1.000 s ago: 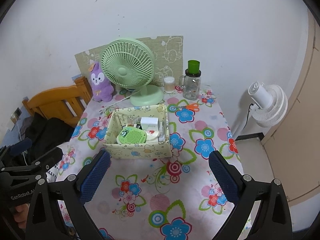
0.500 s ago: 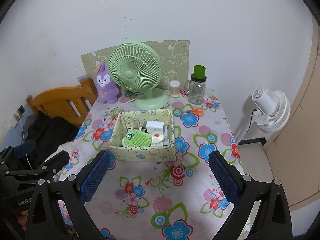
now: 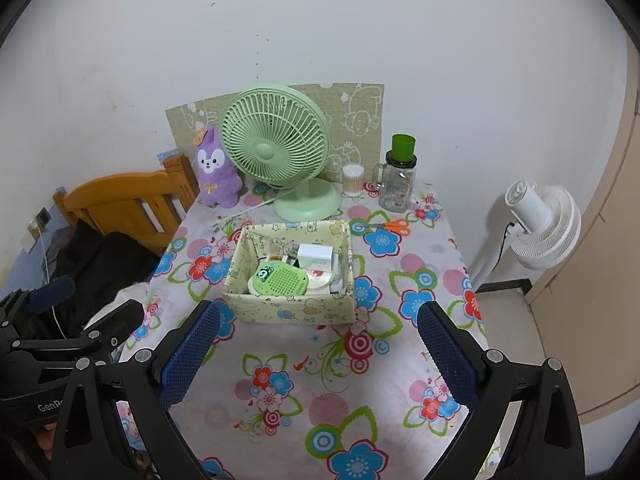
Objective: Organize rigid objects
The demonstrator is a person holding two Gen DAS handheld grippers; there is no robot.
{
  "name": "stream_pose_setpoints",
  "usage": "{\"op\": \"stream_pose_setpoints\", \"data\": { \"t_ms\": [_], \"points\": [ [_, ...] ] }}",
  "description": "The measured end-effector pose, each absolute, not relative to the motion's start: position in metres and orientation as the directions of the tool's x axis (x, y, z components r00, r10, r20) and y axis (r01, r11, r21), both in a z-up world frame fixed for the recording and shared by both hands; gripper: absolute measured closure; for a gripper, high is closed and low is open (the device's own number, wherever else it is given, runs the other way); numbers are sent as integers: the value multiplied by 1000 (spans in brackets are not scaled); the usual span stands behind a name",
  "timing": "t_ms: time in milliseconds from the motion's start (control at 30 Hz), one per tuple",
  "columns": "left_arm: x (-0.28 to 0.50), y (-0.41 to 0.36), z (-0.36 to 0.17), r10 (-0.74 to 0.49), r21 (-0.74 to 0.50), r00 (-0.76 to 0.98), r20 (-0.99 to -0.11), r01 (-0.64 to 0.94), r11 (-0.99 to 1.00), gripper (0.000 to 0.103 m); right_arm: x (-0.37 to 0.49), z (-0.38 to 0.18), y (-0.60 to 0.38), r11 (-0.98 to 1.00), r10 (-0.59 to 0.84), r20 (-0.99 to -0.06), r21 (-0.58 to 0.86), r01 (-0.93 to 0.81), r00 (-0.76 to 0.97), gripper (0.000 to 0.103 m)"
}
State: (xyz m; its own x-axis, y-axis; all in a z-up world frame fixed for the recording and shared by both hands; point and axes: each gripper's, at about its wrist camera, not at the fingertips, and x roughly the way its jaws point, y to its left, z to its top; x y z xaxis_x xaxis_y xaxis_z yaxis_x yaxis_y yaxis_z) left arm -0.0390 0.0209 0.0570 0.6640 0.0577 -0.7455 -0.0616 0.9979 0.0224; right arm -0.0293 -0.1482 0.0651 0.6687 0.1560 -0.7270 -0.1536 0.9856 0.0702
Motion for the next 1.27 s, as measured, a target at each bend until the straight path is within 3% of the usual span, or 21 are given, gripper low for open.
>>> {"op": "stream_pose_setpoints", "data": {
  "t_ms": [1267],
  "points": [
    [-26,10,50,56,40,636,-770,-39,998,0,-21,60,-156,992,124,-753,72,-107,646,3]
  ]
}}
